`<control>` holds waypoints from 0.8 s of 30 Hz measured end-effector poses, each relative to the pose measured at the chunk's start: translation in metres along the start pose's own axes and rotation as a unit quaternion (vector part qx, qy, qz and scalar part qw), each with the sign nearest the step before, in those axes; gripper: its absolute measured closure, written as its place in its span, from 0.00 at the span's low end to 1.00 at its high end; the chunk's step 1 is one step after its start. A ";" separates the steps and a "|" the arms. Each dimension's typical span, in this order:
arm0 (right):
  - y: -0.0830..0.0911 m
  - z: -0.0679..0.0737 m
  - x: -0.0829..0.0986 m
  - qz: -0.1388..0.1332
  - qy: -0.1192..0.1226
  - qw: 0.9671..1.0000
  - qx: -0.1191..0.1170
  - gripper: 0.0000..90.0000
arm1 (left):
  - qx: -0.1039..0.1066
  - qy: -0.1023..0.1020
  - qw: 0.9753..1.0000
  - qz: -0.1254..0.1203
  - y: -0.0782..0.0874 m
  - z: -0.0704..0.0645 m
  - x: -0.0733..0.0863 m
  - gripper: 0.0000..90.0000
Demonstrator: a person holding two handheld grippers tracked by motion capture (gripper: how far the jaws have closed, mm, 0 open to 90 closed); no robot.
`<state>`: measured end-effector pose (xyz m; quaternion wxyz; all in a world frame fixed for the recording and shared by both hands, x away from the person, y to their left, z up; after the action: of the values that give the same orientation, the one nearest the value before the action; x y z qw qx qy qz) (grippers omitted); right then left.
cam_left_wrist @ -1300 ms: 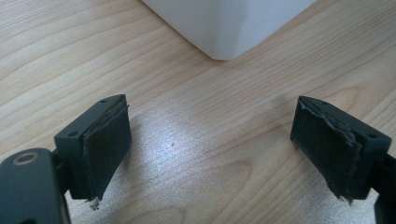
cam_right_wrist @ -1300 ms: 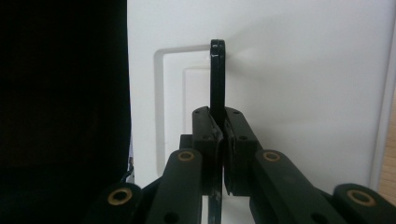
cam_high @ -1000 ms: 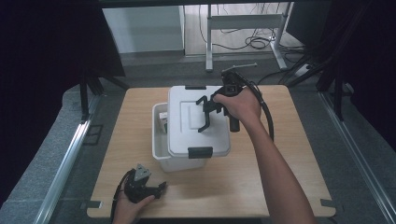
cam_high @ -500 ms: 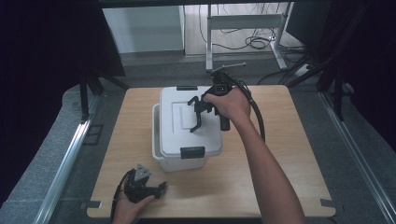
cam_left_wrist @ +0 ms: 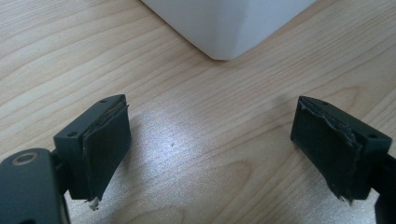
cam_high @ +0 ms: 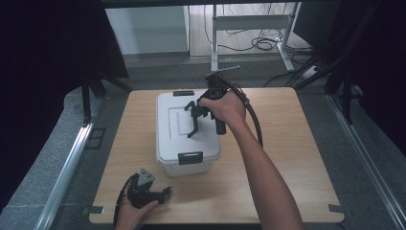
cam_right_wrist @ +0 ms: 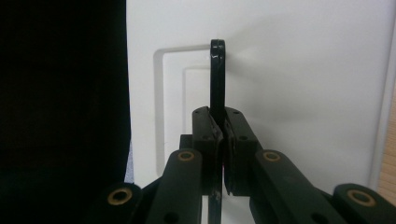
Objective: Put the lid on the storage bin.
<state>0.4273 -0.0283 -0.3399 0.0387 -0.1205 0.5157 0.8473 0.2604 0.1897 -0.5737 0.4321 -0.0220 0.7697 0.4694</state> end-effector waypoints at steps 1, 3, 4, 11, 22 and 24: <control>-0.001 0.000 0.000 0.000 -0.001 1.000 0.001 0.94 | 0.000 0.000 1.000 0.000 0.000 0.000 0.000 0.13; -0.003 0.001 -0.001 0.000 0.001 1.000 0.001 0.94 | 0.000 0.000 1.000 0.000 0.000 0.000 0.000 0.13; -0.004 0.001 -0.002 0.002 -0.001 1.000 -0.001 0.94 | 0.000 0.000 1.000 0.000 0.000 0.000 0.000 0.13; -0.013 0.003 -0.007 0.008 -0.002 1.000 0.005 0.94 | 0.000 0.000 1.000 0.001 0.000 0.000 0.000 0.13; -0.030 0.002 -0.016 0.012 -0.004 1.000 0.010 0.94 | 0.002 -0.003 1.000 0.003 0.000 0.000 0.000 0.13; -0.031 0.003 -0.016 0.012 -0.005 1.000 0.010 0.94 | 0.002 -0.003 1.000 0.003 0.000 0.000 0.000 0.13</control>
<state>0.4483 -0.0103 -0.3619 0.0325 -0.1103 0.5252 0.8432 0.2604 0.1902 -0.5735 0.4335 -0.0174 0.7691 0.4694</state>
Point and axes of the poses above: each handheld gripper's, and its own axes: y roughly backward along the jaws, x roughly out of its underside, z roughly to its left, the point moved 4 cm from there along -y, roughly forward along the jaws, and after that the axes turned 12 degrees about x, right-handed, at the moved point
